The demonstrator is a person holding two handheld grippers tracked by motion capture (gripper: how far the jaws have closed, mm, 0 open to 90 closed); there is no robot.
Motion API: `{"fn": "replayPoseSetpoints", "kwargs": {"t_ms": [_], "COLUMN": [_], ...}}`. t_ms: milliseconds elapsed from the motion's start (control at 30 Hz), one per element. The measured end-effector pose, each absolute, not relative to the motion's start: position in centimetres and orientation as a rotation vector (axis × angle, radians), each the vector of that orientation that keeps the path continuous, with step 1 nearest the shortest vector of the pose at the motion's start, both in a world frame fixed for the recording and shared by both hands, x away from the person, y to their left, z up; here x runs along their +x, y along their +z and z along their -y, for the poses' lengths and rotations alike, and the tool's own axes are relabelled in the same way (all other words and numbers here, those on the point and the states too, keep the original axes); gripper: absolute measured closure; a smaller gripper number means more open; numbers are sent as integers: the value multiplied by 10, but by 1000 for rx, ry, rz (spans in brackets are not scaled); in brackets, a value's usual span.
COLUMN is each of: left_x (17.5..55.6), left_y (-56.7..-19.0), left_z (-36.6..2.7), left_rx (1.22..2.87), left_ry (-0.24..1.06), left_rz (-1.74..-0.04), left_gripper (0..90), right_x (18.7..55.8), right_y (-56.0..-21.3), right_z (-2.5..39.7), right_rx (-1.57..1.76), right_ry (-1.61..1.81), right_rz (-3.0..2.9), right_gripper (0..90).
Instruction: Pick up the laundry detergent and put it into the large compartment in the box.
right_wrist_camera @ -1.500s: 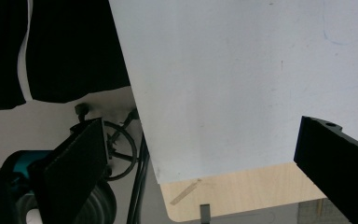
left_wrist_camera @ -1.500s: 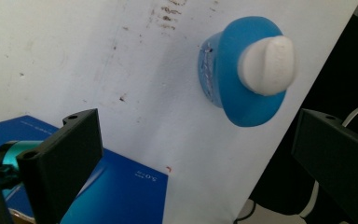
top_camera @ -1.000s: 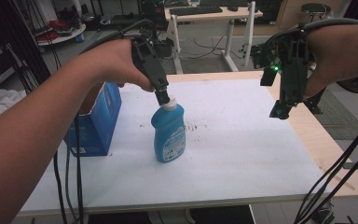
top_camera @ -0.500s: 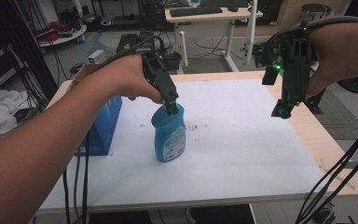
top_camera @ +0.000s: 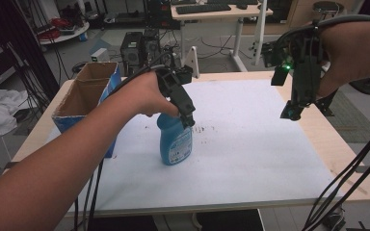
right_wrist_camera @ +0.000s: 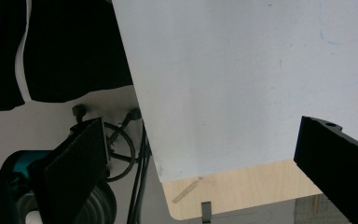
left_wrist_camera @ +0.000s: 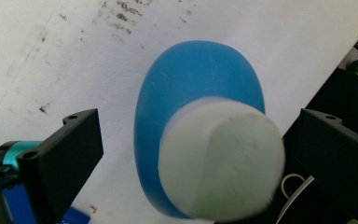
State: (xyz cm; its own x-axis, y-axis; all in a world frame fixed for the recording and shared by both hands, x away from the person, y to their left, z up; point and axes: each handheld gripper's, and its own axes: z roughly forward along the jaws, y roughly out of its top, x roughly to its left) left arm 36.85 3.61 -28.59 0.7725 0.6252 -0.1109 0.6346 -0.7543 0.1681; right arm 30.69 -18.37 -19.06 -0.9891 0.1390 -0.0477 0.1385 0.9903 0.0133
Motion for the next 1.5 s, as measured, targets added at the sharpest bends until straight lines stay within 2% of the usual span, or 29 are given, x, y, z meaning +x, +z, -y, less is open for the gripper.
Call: {"fn": "replayPoseSetpoints", "kwargs": {"t_ms": [567,733,800,1067,1167,1500], "left_x": [368,368,368,368,369,368], "left_y": [-304,-304,-304,-304,-304,-304], "left_z": [-33,-33,-33,-30,-31,-29], "left_rx": [2785,2781,2782,2801,2822,2831], "left_ry": [-8,-9,-15,-16,-41,-25], "left_rz": [-1029,-1021,-1014,-1003,-986,-988], "left_gripper": [18,38,86,119,167,188], "right_x": [311,312,312,313,313,314], "right_y": [-196,-196,-196,-199,-198,-197], "right_z": [181,180,180,179,180,179], "right_rx": [220,214,219,218,226,218], "right_ry": [15,11,11,12,10,17], "right_rz": [-3094,-3096,-3095,-3099,-3098,-3092], "right_gripper": [18,18,18,18,18,18]}}
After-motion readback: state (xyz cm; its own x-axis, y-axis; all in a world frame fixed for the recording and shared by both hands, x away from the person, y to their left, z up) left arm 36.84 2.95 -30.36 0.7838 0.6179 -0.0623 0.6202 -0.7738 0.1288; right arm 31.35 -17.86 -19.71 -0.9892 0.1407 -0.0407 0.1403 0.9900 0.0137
